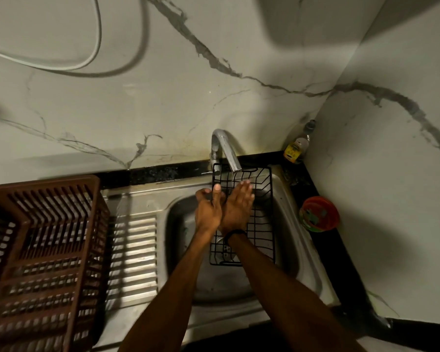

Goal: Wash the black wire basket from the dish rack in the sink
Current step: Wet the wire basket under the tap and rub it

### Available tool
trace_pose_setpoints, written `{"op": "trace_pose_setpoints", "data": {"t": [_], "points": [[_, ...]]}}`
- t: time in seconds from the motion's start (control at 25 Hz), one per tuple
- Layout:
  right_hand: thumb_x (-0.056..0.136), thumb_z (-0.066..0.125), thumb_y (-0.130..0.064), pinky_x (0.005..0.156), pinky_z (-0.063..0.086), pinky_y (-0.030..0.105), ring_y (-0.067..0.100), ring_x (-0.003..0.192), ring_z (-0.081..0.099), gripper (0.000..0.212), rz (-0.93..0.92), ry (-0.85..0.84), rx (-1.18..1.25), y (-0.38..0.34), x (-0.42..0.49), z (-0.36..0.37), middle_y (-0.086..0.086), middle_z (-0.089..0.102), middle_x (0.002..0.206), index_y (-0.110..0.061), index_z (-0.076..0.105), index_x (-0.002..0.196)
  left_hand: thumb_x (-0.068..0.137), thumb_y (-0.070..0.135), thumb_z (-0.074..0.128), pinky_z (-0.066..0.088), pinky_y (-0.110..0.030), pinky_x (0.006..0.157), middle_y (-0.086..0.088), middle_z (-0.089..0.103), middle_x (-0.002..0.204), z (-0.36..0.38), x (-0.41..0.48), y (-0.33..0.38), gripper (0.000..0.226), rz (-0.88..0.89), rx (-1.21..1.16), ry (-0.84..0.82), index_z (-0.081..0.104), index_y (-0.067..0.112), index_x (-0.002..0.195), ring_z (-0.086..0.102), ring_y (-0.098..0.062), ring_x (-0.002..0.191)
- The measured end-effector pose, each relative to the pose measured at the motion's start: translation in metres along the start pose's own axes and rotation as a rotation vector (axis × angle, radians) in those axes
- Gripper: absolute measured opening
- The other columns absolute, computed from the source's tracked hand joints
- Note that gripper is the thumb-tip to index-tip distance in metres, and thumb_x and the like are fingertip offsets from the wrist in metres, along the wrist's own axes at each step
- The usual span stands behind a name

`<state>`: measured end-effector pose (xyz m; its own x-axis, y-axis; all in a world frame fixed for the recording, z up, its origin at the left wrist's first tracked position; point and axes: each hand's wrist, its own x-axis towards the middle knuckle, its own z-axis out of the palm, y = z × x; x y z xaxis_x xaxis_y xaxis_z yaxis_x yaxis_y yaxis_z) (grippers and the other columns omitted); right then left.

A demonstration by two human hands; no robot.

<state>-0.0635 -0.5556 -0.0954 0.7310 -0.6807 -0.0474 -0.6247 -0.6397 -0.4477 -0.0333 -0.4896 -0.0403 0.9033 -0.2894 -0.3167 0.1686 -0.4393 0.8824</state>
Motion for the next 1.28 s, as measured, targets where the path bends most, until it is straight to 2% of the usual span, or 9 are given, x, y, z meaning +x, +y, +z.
{"op": "trace_pose_setpoints", "data": {"t": [0.12, 0.36, 0.52, 0.64, 0.76, 0.92, 1.04, 1.16, 1.28], "points": [[0.102, 0.026, -0.049, 0.123, -0.002, 0.042, 0.023, 0.151, -0.008, 0.068, -0.417, -0.159, -0.162, 0.014, 0.019, 0.001, 0.006, -0.002, 0.164, -0.017, 0.001, 0.156, 0.103, 0.057, 0.04, 0.054, -0.038, 0.088, 0.003, 0.066, 0.096, -0.004, 0.0, -0.014, 0.042, -0.009, -0.03, 0.046, 0.06, 0.021, 0.111, 0.066, -0.017, 0.093], [0.094, 0.013, -0.053, 0.123, -0.002, 0.041, 0.025, 0.151, 0.001, 0.074, -0.489, -0.158, -0.149, 0.025, 0.01, 0.007, 0.007, 0.002, 0.162, -0.015, 0.005, 0.156, 0.103, 0.059, 0.033, 0.056, -0.032, 0.07, -0.007, 0.069, 0.075, -0.002, 0.003, -0.02, 0.06, -0.051, 0.047, 0.065, 0.066, 0.016, 0.078, 0.068, -0.027, 0.076], [0.103, 0.017, -0.038, 0.123, 0.005, 0.046, 0.025, 0.15, -0.003, 0.059, -0.192, -0.03, -0.16, 0.033, 0.012, 0.003, 0.011, 0.006, 0.163, -0.013, 0.0, 0.153, 0.106, 0.052, 0.033, 0.054, -0.035, 0.069, -0.014, 0.067, 0.075, 0.001, -0.003, -0.025, 0.059, -0.045, 0.074, 0.105, 0.063, 0.01, 0.076, 0.067, -0.032, 0.074], [0.099, 0.028, -0.051, 0.123, 0.002, 0.043, 0.025, 0.151, -0.003, 0.073, -0.423, -0.14, -0.124, 0.028, -0.004, 0.012, 0.012, 0.002, 0.163, -0.01, 0.006, 0.156, 0.105, 0.054, 0.03, 0.059, -0.042, 0.079, -0.013, 0.071, 0.082, 0.004, -0.011, -0.018, 0.063, -0.085, 0.078, 0.136, 0.068, 0.008, 0.086, 0.069, -0.032, 0.081], [0.105, 0.021, -0.041, 0.124, 0.004, 0.043, 0.025, 0.151, -0.004, 0.064, -0.068, -0.063, -0.074, 0.022, 0.006, 0.003, 0.011, -0.006, 0.162, -0.009, 0.0, 0.155, 0.105, 0.055, 0.032, 0.055, -0.039, 0.072, -0.014, 0.07, 0.08, 0.002, -0.006, -0.02, 0.063, -0.06, 0.115, 0.171, 0.066, 0.007, 0.084, 0.068, -0.033, 0.078], [0.104, 0.024, -0.04, 0.124, 0.001, 0.042, 0.023, 0.151, -0.005, 0.064, -0.399, -0.153, -0.141, 0.026, 0.01, 0.005, 0.008, -0.006, 0.163, -0.012, -0.001, 0.156, 0.107, 0.05, 0.034, 0.052, -0.035, 0.07, -0.009, 0.066, 0.077, -0.003, -0.003, -0.016, 0.053, -0.016, 0.176, 0.205, 0.059, 0.014, 0.078, 0.065, -0.029, 0.075], [0.101, 0.01, -0.047, 0.123, 0.0, 0.043, 0.025, 0.151, -0.005, 0.066, -0.279, -0.116, -0.088, 0.019, 0.011, 0.0, 0.009, -0.005, 0.163, -0.012, 0.001, 0.156, 0.108, 0.046, 0.035, 0.042, -0.029, 0.065, -0.009, 0.064, 0.076, -0.006, -0.003, -0.01, 0.053, 0.027, 0.2, 0.236, 0.061, 0.011, 0.078, 0.061, -0.024, 0.072], [0.098, 0.019, -0.052, 0.123, -0.003, 0.038, 0.023, 0.151, -0.006, 0.073, -0.453, -0.211, -0.111, 0.021, 0.01, 0.002, 0.01, -0.006, 0.163, -0.012, -0.001, 0.156, 0.109, 0.044, 0.036, 0.046, -0.03, 0.063, -0.006, 0.063, 0.073, -0.003, -0.002, -0.01, 0.051, 0.053, 0.192, 0.243, 0.062, 0.013, 0.078, 0.067, -0.028, 0.072], [0.101, 0.011, -0.046, 0.123, -0.004, 0.039, 0.024, 0.15, -0.013, 0.065, -0.203, -0.195, -0.049, 0.017, 0.011, -0.004, 0.009, -0.014, 0.161, -0.012, -0.01, 0.153, 0.108, 0.046, 0.039, 0.044, -0.028, 0.058, -0.003, 0.062, 0.073, 0.0, -0.004, -0.013, 0.05, 0.042, 0.164, 0.245, 0.064, 0.012, 0.08, 0.066, -0.025, 0.073]]}}
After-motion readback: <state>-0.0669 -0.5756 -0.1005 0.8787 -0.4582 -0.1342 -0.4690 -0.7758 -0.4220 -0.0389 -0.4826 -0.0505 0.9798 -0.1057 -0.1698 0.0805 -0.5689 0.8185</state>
